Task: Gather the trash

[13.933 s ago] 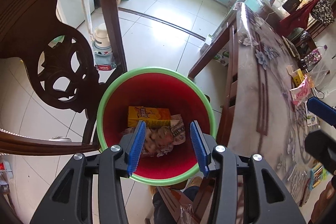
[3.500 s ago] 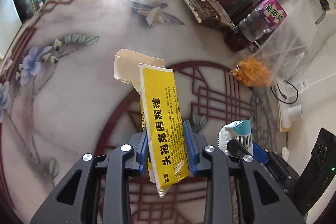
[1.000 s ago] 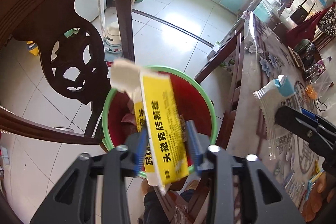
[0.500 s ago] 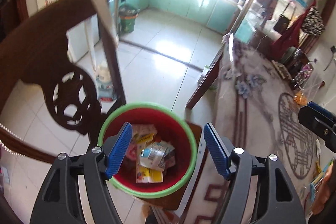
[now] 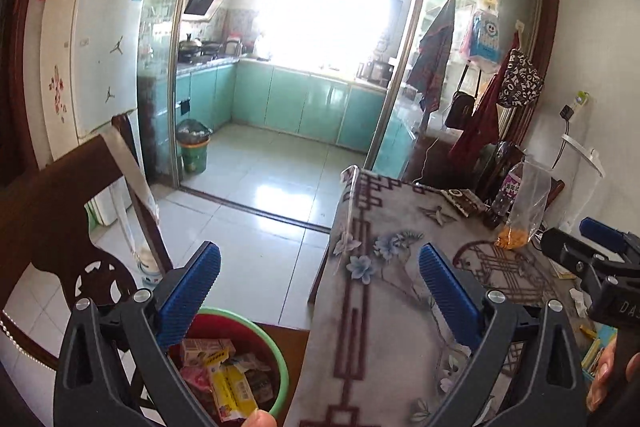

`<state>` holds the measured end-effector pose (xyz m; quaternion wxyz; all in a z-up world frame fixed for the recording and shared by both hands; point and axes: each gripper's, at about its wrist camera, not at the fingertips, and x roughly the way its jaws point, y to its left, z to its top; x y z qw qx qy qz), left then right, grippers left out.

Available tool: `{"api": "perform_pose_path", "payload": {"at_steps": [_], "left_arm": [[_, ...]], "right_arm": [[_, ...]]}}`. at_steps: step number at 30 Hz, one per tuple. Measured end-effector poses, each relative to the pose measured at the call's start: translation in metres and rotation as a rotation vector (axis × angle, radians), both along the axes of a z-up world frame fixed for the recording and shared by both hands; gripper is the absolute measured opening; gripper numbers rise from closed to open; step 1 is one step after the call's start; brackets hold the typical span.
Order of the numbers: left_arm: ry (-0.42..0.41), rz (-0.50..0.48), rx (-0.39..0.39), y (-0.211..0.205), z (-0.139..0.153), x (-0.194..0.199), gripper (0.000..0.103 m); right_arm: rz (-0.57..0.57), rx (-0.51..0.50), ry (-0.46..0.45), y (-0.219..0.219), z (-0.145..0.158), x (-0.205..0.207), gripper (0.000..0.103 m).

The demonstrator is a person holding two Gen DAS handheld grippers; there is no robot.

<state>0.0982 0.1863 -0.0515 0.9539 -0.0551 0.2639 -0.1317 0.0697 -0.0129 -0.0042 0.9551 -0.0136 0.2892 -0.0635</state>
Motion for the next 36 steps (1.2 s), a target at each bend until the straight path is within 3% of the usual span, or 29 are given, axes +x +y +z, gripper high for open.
{"api": "perform_pose_path", "payload": {"at_steps": [3,5,8,12,21,36], "left_arm": [[-0.045,-0.018,0.027,-0.015,0.008,-0.010,0.095],[-0.059,-0.036,0.011,-0.021,0.012,-0.016,0.095],[-0.082,-0.043,-0.020,-0.024,0.019,-0.023,0.095],[-0.105,0.021,0.030,-0.026,0.025,-0.027,0.095],[-0.106,0.080,0.067,-0.022,0.021,-0.032,0.095],[-0.086,0.109,0.060,-0.014,0.020,-0.032,0.095]], "right_arm": [[-0.055,-0.064,-0.091,-0.003,0.009,-0.015,0.098],[-0.077,-0.097,-0.096,-0.004,0.011,-0.020,0.098],[-0.092,-0.070,-0.094,-0.009,0.011,-0.026,0.098],[-0.176,-0.040,-0.176,-0.018,0.006,-0.048,0.098],[-0.218,0.023,-0.092,-0.031,0.002,-0.045,0.098],[-0.196,0.013,-0.070,-0.022,0.001,-0.043,0.098]]}}
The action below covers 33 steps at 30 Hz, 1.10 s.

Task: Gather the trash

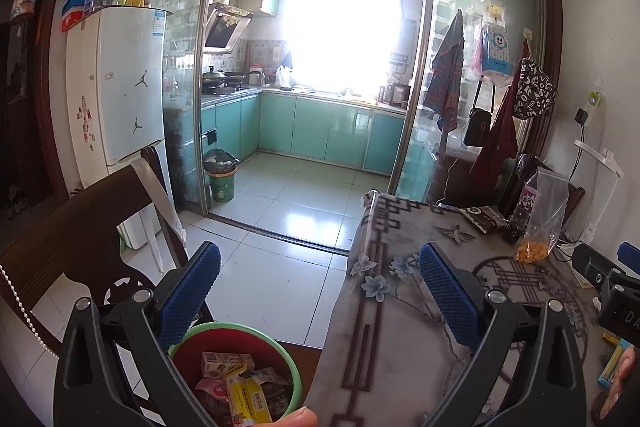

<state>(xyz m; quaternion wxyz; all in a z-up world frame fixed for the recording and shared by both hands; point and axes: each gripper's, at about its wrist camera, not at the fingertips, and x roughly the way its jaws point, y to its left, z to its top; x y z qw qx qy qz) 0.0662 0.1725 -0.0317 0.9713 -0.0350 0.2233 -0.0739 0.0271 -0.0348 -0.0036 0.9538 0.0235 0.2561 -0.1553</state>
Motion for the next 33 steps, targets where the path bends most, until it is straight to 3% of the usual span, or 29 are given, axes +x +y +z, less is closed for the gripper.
{"api": "perform_pose_path", "payload": {"at_steps": [33], "left_arm": [[0.034,-0.012,0.048,-0.018,-0.003,0.003,0.095]], "right_arm": [[-0.028,0.014,0.026,-0.019,-0.005,-0.003,0.098]]}}
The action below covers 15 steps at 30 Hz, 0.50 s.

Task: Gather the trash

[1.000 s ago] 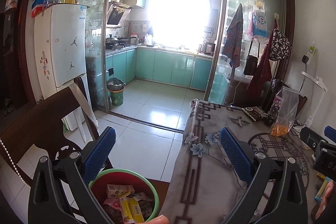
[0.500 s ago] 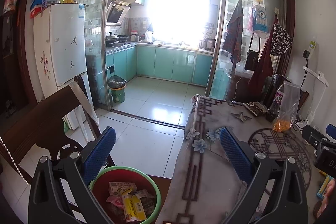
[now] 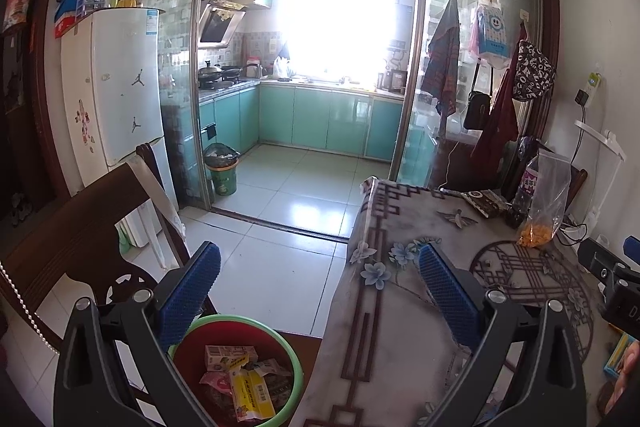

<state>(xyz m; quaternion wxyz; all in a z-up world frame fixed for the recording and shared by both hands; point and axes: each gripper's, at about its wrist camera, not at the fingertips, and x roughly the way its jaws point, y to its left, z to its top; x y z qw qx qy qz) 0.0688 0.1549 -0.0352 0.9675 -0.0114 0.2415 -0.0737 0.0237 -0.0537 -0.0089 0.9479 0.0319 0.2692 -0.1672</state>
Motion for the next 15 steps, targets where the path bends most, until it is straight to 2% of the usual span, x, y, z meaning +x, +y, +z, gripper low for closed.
{"api": "perform_pose_path", "payload": {"at_steps": [9,15], "left_arm": [[0.012,-0.004,0.003,-0.018,-0.001,-0.001,0.095],[0.035,-0.035,0.006,-0.046,-0.008,0.001,0.095]], "right_arm": [[-0.005,0.009,0.008,-0.016,-0.002,-0.002,0.098],[-0.016,0.013,0.020,-0.041,-0.006,-0.003,0.098]]}}
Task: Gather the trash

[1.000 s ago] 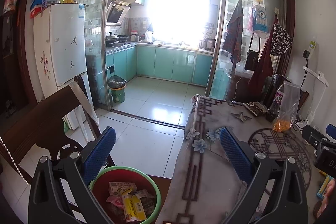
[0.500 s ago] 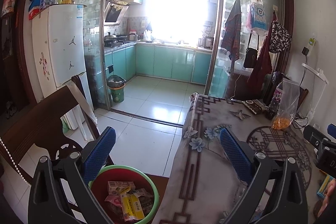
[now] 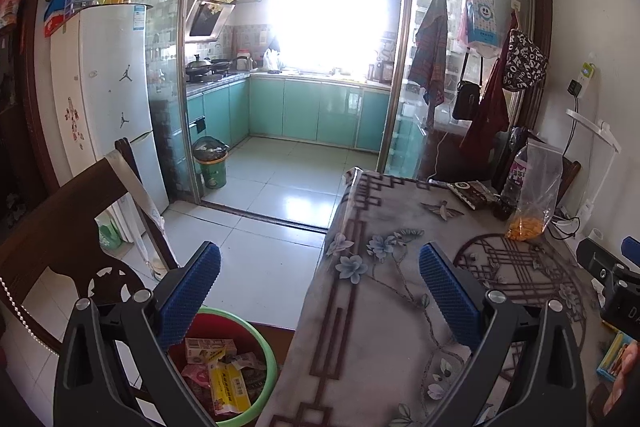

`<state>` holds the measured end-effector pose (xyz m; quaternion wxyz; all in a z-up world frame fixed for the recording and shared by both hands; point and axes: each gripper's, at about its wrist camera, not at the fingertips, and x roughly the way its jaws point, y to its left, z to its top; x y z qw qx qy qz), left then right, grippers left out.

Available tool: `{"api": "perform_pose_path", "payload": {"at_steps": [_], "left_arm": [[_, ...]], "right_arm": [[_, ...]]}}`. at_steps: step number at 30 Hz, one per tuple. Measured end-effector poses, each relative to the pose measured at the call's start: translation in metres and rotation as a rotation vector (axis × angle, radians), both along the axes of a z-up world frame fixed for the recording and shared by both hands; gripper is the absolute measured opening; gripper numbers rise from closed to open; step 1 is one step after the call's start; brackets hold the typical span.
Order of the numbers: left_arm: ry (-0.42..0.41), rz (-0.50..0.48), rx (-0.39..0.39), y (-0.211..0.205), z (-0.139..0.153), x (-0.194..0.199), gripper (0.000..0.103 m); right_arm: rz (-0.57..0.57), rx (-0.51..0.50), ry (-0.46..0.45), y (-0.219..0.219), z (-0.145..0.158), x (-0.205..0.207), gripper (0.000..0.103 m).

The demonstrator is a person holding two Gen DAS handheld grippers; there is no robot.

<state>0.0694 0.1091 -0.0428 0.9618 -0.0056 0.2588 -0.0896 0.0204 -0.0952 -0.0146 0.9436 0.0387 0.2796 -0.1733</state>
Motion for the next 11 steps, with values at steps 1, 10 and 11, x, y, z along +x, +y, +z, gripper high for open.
{"api": "perform_pose_path", "payload": {"at_steps": [1,10,11], "left_arm": [[0.008,-0.010,0.006,-0.008,-0.003,0.001,0.095],[0.203,-0.070,0.044,-0.102,-0.100,0.030,0.095],[0.226,-0.070,0.062,-0.116,-0.120,0.036,0.095]], "right_arm": [[-0.003,0.003,0.006,-0.007,-0.002,0.000,0.098],[-0.065,0.024,0.149,-0.097,-0.069,-0.001,0.098],[-0.069,0.027,0.175,-0.111,-0.083,-0.002,0.098]]}}
